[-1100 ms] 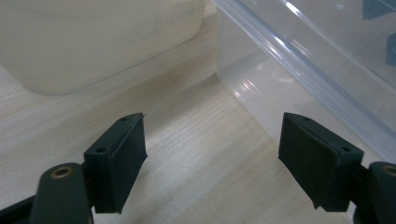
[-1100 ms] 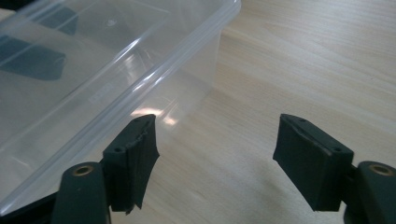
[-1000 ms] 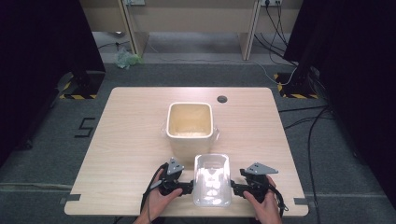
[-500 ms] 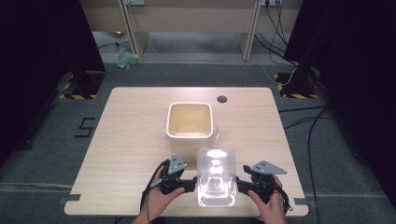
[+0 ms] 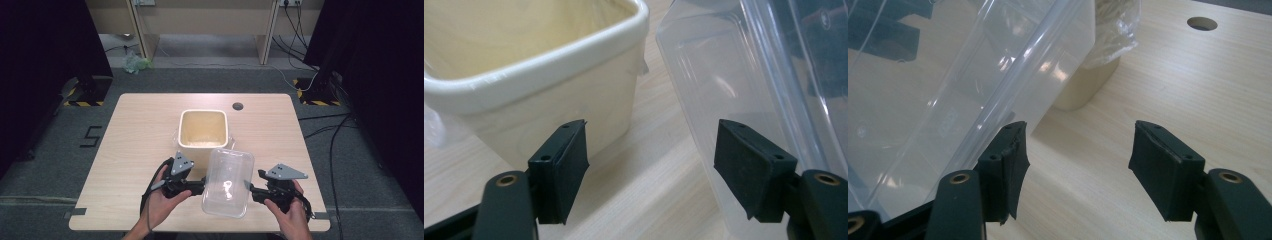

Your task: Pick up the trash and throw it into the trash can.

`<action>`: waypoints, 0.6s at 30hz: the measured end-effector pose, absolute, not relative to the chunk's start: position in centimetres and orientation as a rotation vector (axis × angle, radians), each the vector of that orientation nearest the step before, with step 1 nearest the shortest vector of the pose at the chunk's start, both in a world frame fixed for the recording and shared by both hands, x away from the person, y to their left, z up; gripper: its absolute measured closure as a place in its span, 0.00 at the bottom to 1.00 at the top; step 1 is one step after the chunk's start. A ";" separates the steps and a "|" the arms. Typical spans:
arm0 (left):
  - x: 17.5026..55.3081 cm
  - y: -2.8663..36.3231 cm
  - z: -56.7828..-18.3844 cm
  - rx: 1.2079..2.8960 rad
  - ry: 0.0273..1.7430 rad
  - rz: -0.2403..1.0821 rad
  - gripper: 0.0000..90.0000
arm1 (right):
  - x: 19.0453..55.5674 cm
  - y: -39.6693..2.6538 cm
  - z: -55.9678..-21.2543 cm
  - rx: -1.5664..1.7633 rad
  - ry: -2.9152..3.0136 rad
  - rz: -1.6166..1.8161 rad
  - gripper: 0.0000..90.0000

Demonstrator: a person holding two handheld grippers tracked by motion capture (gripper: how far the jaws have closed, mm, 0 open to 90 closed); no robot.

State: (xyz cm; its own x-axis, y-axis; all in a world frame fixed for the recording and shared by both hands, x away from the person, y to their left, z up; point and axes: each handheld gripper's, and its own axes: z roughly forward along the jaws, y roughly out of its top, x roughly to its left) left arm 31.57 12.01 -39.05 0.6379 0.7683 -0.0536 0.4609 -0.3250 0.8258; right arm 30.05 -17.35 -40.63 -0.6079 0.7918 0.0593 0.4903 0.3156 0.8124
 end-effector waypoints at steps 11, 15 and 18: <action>32.9 12.4 -36.8 1.955 0.978 0.483 0.33 | 31.4 -16.7 -38.0 1.111 2.245 1.194 0.44; 33.3 12.7 -36.6 1.945 0.988 0.485 0.33 | 31.8 -16.4 -37.3 1.099 2.234 1.193 0.44; 33.7 13.0 -36.5 1.928 1.005 0.486 0.33 | 32.4 -16.2 -36.8 1.094 2.221 1.205 0.44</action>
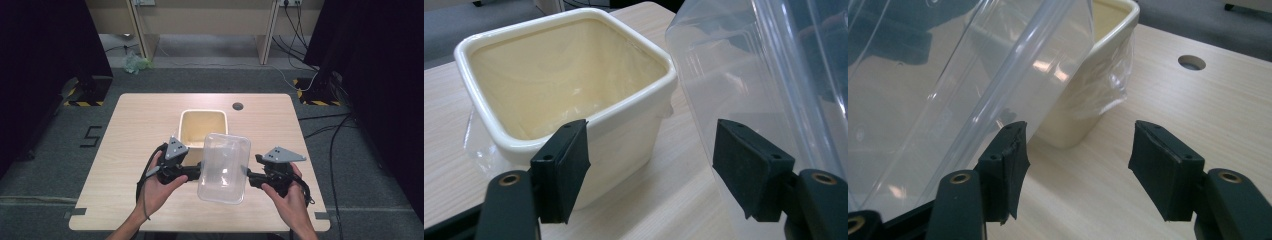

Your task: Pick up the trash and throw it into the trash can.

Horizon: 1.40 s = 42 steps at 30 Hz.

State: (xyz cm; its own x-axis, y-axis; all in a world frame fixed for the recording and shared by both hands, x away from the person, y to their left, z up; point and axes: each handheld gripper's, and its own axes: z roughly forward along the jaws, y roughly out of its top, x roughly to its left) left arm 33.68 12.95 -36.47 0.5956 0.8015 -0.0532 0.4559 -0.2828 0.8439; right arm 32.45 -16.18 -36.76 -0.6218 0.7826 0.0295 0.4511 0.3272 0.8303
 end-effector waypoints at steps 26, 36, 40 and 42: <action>40.0 15.5 -34.1 1.873 1.145 0.489 0.36 | 41.1 -12.9 -32.8 1.119 2.193 1.228 0.48; 42.7 16.7 -34.0 1.833 1.218 0.482 0.36 | 44.2 -11.5 -32.8 1.139 2.216 1.229 0.48; 43.7 17.1 -34.0 1.820 1.242 0.479 0.36 | 45.5 -11.1 -33.1 1.155 2.216 1.234 0.48; 44.3 17.2 -33.9 1.816 1.250 0.478 0.36 | 45.9 -10.9 -33.2 1.165 2.214 1.240 0.48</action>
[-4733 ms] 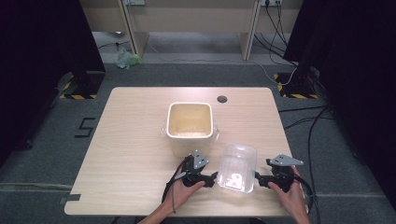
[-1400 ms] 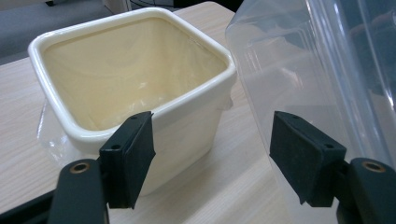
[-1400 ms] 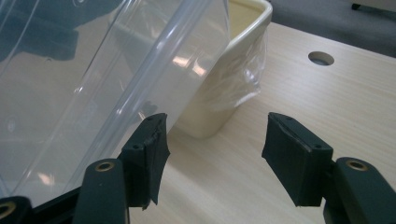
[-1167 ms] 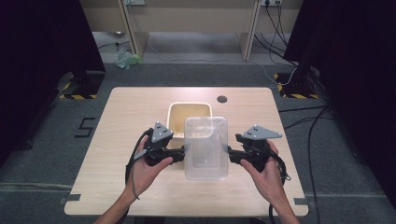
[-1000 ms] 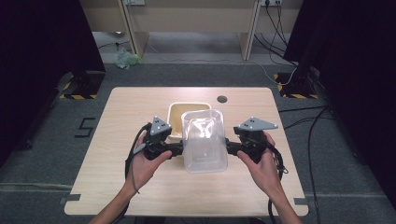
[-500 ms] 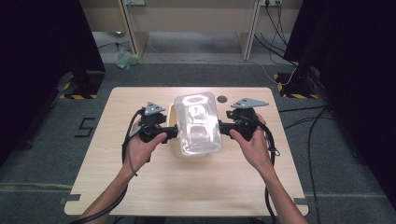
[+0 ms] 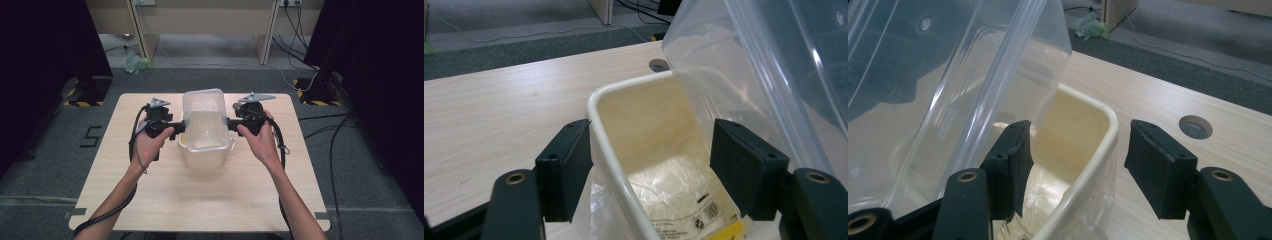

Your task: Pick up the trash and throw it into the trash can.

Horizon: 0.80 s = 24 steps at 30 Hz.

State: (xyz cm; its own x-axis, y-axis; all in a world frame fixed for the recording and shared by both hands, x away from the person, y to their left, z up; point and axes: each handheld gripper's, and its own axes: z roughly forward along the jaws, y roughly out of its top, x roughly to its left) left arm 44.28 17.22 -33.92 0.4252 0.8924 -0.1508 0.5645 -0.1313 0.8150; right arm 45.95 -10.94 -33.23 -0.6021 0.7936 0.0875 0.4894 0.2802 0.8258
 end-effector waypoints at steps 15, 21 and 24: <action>48.4 17.6 -34.6 1.799 1.333 0.472 0.34 | 50.2 -10.6 -35.2 1.254 2.147 1.332 0.47; 49.1 17.7 -35.7 1.811 1.347 0.464 0.31 | 50.7 -10.4 -36.0 1.222 2.136 1.311 0.43; 49.2 17.7 -36.4 1.825 1.355 0.476 0.30 | 50.9 -10.4 -36.6 1.223 2.140 1.296 0.43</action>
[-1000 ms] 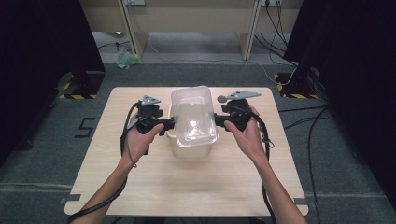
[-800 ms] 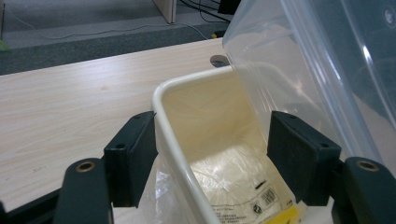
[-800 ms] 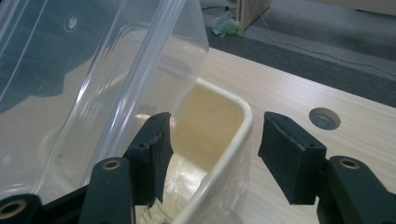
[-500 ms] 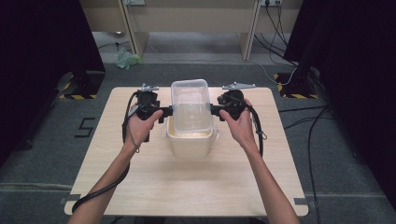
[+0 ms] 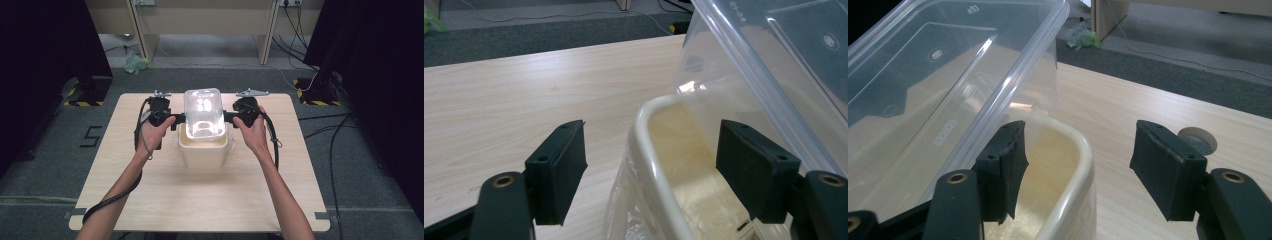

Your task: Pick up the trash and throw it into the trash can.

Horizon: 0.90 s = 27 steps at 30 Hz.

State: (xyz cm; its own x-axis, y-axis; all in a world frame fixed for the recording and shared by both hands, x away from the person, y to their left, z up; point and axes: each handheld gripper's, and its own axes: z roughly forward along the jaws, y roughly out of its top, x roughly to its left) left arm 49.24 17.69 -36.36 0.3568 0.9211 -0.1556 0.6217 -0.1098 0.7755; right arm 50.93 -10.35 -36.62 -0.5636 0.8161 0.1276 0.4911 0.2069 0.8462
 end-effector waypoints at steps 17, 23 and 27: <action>50.2 18.4 -38.1 1.844 1.385 0.459 0.24 | 51.3 -10.2 -38.4 1.197 2.173 1.204 0.35; 50.2 19.0 -38.3 1.826 1.394 0.442 0.22 | 51.0 -11.3 -37.8 1.231 2.137 1.253 0.30; 49.8 19.5 -38.2 1.816 1.395 0.445 0.21 | 50.5 -12.5 -36.9 1.230 2.109 1.306 0.30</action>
